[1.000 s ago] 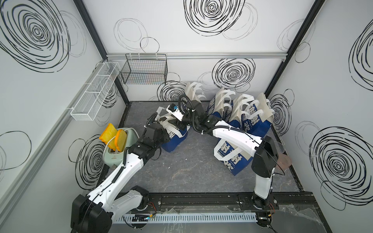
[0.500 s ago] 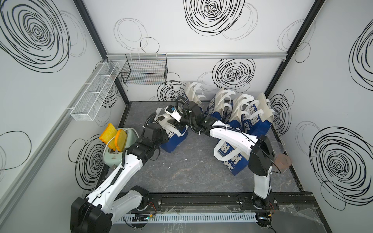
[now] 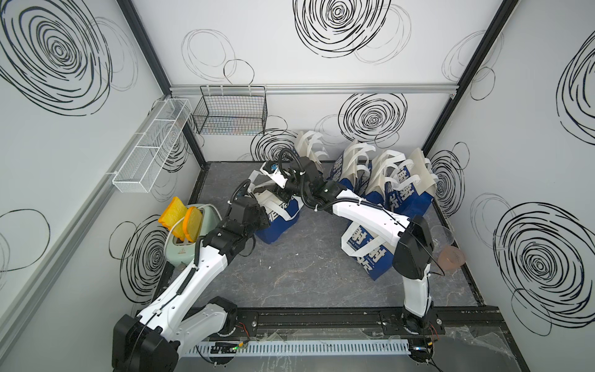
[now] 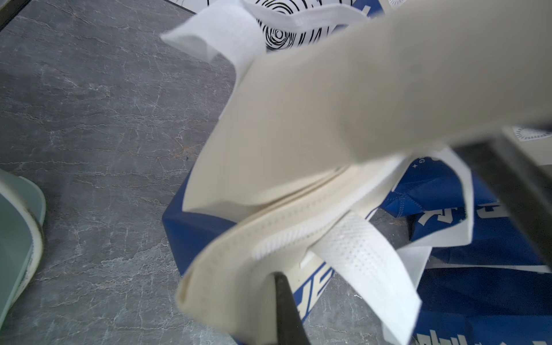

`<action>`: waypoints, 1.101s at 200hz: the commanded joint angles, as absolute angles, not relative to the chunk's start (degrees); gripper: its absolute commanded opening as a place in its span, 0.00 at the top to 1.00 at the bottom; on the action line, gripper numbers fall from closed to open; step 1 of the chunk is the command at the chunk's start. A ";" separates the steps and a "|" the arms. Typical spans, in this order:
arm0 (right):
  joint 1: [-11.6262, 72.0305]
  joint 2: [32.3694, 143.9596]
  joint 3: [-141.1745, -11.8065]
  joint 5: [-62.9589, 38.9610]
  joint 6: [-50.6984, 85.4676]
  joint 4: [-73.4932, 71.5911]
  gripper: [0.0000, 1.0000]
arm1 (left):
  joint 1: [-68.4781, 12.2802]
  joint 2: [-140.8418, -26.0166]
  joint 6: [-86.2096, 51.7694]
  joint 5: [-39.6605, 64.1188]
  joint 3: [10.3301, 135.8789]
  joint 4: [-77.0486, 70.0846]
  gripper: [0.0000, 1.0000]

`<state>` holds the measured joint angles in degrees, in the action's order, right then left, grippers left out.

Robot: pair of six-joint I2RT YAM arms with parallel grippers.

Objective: Open the takeout bag
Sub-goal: Open the takeout bag at the center of the board.

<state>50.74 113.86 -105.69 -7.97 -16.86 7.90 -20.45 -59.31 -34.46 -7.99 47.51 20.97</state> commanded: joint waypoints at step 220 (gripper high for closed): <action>51.50 113.44 -109.08 5.80 -14.95 10.35 1.00 | -18.18 -62.69 -31.99 -10.20 48.51 30.14 1.00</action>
<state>52.14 114.26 -105.73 -0.14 -14.20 12.19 -18.92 -60.38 -31.99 -8.10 48.01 21.58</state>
